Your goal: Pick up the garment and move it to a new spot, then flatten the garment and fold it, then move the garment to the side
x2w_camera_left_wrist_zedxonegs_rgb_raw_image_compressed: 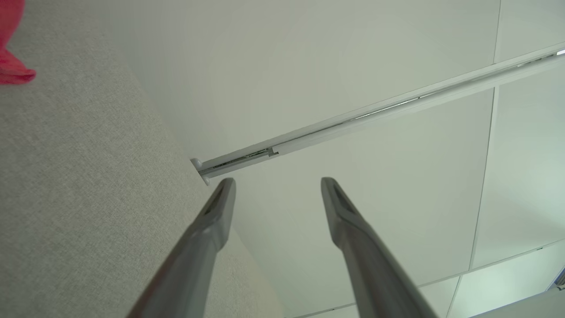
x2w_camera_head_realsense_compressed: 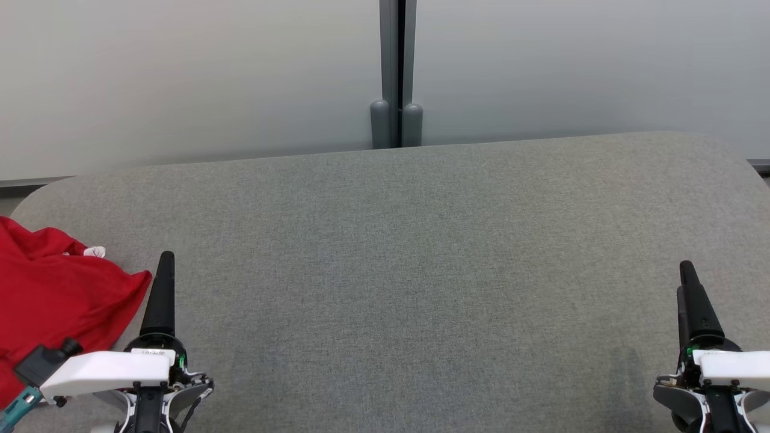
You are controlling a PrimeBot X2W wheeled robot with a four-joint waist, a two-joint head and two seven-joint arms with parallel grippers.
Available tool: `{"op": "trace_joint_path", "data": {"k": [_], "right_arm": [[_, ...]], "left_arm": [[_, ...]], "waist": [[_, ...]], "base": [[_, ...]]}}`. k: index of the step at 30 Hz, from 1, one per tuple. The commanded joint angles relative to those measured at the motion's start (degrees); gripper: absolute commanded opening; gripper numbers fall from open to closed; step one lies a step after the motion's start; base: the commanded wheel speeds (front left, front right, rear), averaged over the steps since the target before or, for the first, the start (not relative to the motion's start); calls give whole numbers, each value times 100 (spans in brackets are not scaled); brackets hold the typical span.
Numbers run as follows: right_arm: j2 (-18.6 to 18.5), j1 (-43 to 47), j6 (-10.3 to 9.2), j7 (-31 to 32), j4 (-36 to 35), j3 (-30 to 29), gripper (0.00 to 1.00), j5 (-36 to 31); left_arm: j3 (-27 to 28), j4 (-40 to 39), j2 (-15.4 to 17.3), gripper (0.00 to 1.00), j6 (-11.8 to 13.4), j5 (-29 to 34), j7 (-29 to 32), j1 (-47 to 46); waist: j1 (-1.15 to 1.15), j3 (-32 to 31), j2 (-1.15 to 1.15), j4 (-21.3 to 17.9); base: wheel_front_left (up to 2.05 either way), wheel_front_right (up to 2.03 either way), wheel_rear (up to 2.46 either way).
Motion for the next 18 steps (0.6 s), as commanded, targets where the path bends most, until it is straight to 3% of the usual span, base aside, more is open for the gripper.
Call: {"op": "trace_joint_path", "data": {"k": [1,18], "right_arm": [[-89,-168,1,-88,-161,-9,100,-307],[-327,-41,1,-411,-483,253,100,-2579]], "left_arm": [[-20,-184,29,100,-3,337,-69,-236],[-255,-439,233,100,-5,2523,-437,-88]], "waist": [[0,-5,0,2],[0,-87,0,17]], "base": [[0,0,0],[0,0,0]]}}
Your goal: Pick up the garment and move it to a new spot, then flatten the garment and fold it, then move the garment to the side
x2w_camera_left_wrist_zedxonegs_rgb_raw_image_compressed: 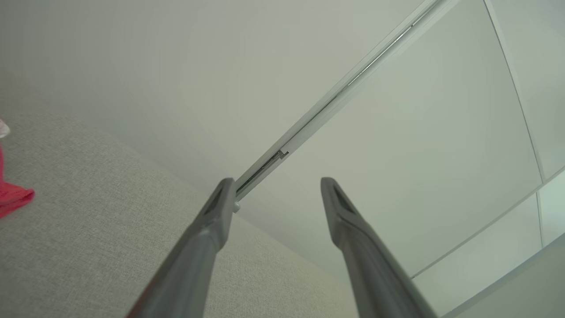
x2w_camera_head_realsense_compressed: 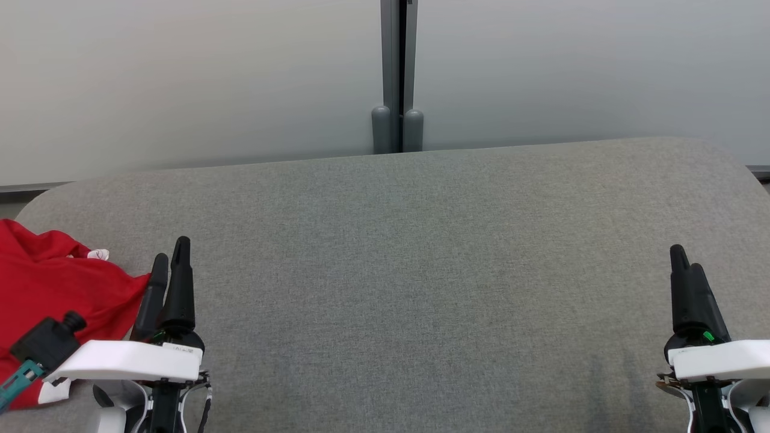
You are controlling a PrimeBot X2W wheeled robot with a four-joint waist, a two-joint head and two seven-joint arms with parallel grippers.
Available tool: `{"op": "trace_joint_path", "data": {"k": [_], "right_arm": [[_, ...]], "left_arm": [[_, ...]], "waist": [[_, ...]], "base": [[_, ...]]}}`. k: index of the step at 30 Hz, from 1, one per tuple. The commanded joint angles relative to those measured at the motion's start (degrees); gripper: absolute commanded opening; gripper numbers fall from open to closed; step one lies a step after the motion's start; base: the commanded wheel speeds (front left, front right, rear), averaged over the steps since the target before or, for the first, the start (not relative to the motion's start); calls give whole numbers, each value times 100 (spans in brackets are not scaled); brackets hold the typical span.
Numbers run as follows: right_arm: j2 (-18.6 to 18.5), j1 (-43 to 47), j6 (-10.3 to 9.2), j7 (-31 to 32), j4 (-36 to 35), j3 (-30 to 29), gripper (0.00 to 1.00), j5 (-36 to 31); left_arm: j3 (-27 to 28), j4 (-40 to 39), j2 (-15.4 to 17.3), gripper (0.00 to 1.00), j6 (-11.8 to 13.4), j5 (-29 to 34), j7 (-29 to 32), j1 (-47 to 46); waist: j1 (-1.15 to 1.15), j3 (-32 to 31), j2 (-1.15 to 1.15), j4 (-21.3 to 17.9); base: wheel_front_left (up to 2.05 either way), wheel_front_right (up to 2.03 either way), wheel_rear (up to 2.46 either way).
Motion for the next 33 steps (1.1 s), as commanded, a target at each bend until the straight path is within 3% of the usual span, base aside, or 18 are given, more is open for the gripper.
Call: {"op": "trace_joint_path", "data": {"k": [1,15,33], "right_arm": [[-108,-35,1,-65,-152,41,100,-359],[-108,194,2,46,-256,227,100,-1513],[-113,289,1,-343,314,329,100,-2833]], "left_arm": [[-1,-112,63,100,-4,327,-72,-27],[-63,153,143,100,2,1481,-312,156],[-204,611,199,100,92,2878,-600,362]], "waist": [[0,-15,0,6],[0,-90,0,28],[0,-147,0,98]], "base": [[0,0,0],[0,0,0],[0,0,0]]}}
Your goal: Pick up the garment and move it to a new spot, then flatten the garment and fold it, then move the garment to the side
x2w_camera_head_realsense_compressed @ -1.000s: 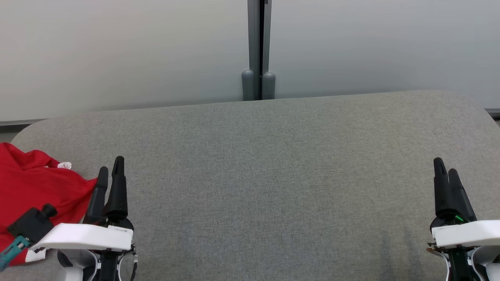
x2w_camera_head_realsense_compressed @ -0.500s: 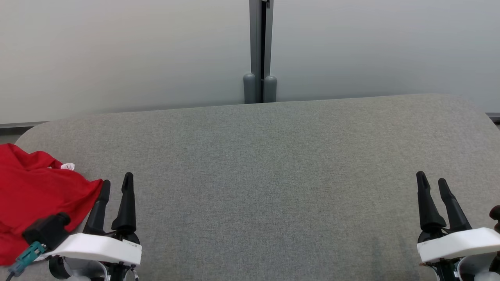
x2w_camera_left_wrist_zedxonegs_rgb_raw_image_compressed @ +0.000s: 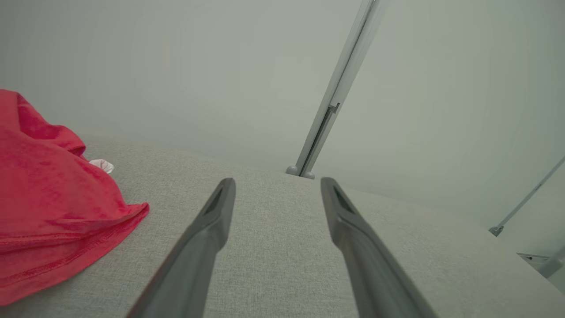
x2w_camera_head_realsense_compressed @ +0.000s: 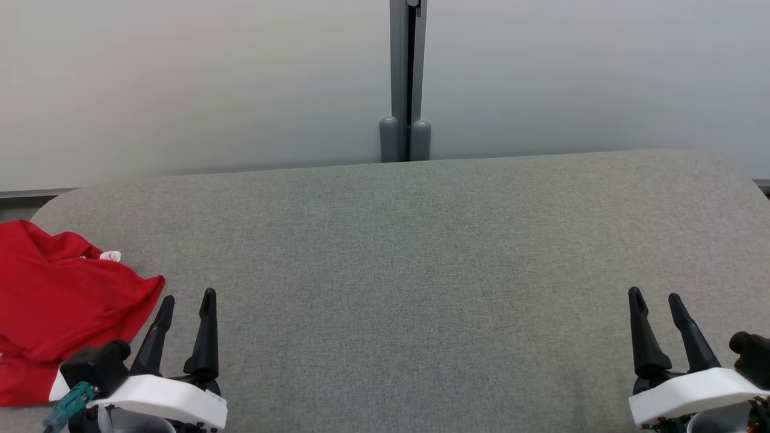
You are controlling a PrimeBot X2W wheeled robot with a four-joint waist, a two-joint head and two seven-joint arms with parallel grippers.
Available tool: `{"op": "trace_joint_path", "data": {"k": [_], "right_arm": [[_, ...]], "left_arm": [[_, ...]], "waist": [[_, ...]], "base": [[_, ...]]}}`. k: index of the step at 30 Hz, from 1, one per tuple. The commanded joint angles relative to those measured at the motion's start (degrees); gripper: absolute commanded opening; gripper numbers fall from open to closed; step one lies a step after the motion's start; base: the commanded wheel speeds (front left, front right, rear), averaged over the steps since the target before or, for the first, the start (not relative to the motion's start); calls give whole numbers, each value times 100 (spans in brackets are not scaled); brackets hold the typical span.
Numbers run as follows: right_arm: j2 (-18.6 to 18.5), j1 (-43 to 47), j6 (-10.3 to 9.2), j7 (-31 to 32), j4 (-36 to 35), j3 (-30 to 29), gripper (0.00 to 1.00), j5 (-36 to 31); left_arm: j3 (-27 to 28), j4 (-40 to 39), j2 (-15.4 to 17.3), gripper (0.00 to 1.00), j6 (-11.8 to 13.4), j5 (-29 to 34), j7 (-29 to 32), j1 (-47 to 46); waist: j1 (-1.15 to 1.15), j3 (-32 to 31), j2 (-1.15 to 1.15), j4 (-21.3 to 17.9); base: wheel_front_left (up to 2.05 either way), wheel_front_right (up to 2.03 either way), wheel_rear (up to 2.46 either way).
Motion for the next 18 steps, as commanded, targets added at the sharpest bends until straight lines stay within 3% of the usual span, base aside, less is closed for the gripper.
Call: {"op": "trace_joint_path", "data": {"k": [1,18], "right_arm": [[-34,-45,0,-70,-7,12,100,-153],[-14,-23,0,-210,-121,120,100,-943]], "left_arm": [[-4,-13,33,100,29,160,-55,26],[72,262,-20,100,35,898,-269,14]], "waist": [[0,-5,0,1],[0,-70,0,1]], "base": [[0,0,0],[0,0,0]]}}
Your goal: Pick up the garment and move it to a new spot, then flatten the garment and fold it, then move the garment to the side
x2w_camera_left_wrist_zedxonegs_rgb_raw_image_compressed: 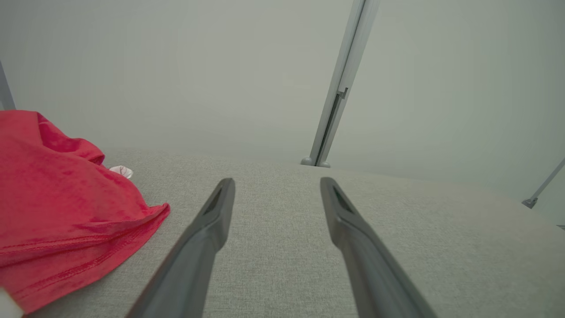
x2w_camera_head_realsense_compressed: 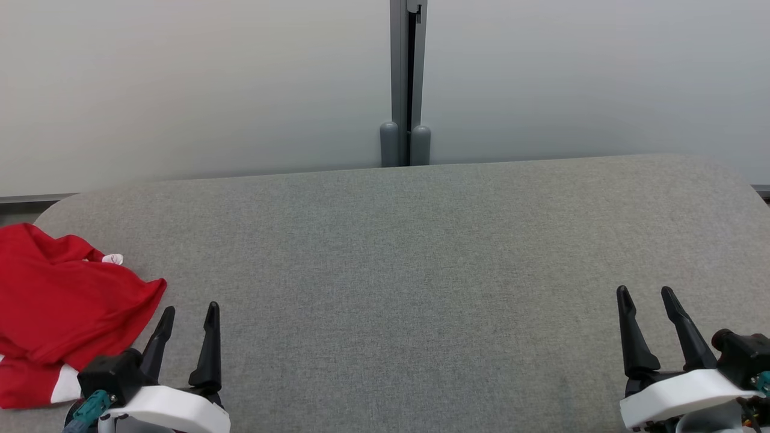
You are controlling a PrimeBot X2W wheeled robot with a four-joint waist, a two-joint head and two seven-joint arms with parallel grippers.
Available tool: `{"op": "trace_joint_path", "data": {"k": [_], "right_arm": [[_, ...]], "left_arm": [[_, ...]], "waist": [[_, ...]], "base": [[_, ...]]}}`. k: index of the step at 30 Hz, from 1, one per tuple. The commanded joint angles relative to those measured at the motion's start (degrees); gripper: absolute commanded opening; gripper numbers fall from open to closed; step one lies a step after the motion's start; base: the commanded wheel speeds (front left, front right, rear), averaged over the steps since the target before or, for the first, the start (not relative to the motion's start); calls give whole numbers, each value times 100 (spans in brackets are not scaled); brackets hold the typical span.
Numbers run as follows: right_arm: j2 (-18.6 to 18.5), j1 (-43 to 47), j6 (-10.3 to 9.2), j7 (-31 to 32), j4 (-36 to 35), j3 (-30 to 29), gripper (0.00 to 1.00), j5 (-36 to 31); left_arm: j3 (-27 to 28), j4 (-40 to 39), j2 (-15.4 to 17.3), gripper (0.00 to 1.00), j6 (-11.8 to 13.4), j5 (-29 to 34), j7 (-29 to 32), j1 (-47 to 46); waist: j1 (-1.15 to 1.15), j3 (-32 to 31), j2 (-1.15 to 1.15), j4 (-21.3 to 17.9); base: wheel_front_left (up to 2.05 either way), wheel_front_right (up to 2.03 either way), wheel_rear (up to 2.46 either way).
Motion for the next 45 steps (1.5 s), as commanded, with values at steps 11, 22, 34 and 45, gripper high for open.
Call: {"op": "trace_joint_path", "data": {"k": [11,22,34,45], "right_arm": [[-34,82,0,-36,-65,58,100,-460],[0,144,0,-85,-14,47,100,-819],[27,246,0,-129,-56,25,100,-1132],[56,242,0,-114,-117,-40,100,-1059]], "left_arm": [[63,183,1,100,18,555,-157,-48],[111,456,-39,100,9,1003,-292,-87],[191,566,-100,100,3,1382,-413,-98],[261,738,-159,100,-24,1195,-401,-227]], "waist": [[0,-41,0,4],[0,-79,0,25],[0,-104,0,61],[0,-78,0,339]], "base": [[0,0,0],[0,0,0],[0,0,0],[0,0,0]]}}
